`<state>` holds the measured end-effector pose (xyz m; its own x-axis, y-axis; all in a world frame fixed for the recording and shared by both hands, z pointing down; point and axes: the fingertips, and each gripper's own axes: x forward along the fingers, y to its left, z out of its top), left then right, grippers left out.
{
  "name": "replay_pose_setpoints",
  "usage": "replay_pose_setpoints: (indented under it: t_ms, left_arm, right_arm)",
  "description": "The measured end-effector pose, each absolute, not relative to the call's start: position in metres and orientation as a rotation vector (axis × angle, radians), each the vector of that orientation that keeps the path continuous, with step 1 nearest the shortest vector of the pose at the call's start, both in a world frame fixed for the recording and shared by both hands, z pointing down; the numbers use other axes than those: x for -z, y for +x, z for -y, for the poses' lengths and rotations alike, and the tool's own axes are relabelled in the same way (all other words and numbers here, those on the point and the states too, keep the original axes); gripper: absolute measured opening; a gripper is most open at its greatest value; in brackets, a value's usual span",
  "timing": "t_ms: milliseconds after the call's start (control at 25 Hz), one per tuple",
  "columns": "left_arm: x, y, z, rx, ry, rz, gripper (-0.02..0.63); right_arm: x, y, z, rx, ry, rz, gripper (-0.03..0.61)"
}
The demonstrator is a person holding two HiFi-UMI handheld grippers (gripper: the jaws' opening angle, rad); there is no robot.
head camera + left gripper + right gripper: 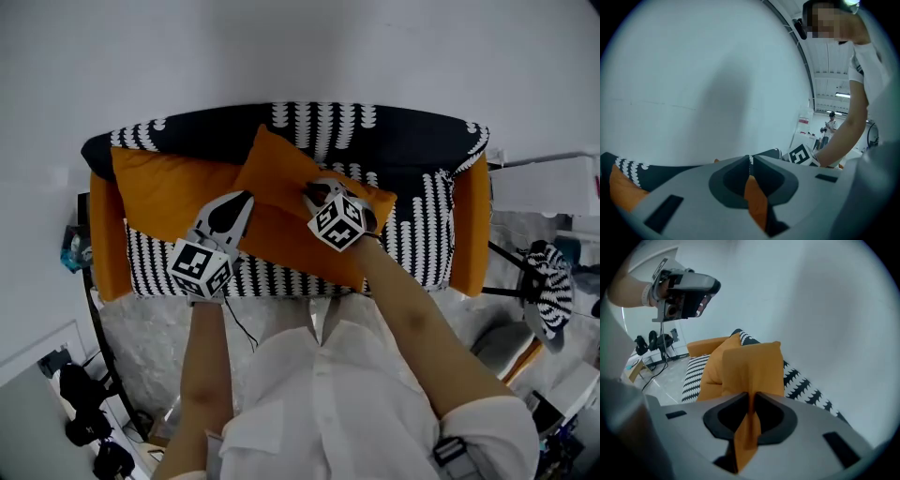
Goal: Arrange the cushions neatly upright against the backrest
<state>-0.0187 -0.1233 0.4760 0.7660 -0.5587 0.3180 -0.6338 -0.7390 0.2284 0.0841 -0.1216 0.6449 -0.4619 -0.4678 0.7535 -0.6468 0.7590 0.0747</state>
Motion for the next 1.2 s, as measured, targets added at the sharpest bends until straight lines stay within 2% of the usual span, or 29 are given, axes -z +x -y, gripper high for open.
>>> replay_pose_setpoints:
  t_ms: [640,1200]
  left_arm:
    - [-0.484,0.114,0.123,-0.321,2.652,0.767,0.034]
    - [-0.518,0.240,0.135,-0.396,2.638,0.651,0.034]
  right_arm:
    - [-0.627,0.265,0.104,-0.022,0.775,1.974,0.039]
    - [-0.662,0.454,0.106,0.120,0.714,1.743,0.023]
